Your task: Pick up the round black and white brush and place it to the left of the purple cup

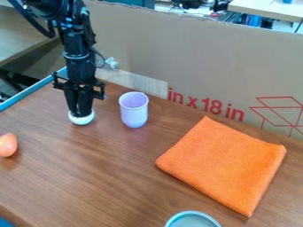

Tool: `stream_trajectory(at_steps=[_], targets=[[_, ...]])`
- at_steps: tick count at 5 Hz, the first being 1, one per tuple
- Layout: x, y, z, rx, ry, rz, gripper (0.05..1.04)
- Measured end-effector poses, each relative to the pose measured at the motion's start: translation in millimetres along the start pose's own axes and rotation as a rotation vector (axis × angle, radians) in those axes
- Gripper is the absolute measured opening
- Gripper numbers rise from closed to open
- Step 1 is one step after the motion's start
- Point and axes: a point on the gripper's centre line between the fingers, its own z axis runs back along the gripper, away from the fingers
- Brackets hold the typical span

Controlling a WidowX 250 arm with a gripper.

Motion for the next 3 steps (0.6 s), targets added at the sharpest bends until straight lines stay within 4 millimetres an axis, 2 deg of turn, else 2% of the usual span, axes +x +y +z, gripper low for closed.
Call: stream_trajectory(at_steps=[2,3], targets=[[-4,-8,3,-0.050,-0.013,0.045,0.855],[-3,-9,29,-0.050,-0.087,0.071,1.014]])
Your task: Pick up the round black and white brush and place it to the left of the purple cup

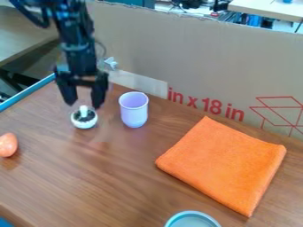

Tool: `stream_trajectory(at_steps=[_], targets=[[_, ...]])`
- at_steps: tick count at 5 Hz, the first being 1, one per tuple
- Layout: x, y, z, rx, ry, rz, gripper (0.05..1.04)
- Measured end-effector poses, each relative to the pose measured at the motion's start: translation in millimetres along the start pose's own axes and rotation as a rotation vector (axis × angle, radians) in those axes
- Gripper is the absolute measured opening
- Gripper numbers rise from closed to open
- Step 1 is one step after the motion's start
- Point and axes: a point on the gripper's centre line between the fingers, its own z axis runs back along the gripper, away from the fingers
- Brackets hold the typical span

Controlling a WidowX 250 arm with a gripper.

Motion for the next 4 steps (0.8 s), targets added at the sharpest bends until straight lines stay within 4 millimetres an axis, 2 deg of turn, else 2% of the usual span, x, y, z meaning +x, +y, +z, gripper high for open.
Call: stream_trajectory(at_steps=[1,2,3,4], targets=[[-30,4,20,0.057,-0.027,0.033,1.010],[-71,-10,46,0.101,-0.049,0.007,1.010],[-116,-37,51,0.081,0.016,-0.103,1.010],[-150,-78,46,0.029,0.053,-0.239,1.010]])
